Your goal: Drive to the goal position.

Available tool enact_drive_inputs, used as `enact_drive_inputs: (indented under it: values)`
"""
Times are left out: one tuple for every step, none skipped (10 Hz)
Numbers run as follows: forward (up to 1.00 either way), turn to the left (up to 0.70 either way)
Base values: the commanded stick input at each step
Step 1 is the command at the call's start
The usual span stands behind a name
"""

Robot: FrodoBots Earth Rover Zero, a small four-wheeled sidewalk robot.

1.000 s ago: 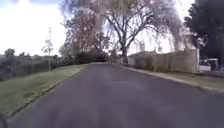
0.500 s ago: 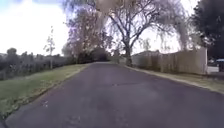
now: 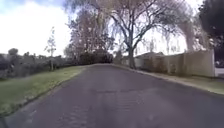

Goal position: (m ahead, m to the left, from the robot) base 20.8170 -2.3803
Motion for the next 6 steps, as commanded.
enact_drive_inputs:
  values:
    - [0.85,0.00]
    - [0.85,0.00]
    - [0.85,0.00]
    - [0.85,0.00]
    - [0.85,0.00]
    - [0.85,0.00]
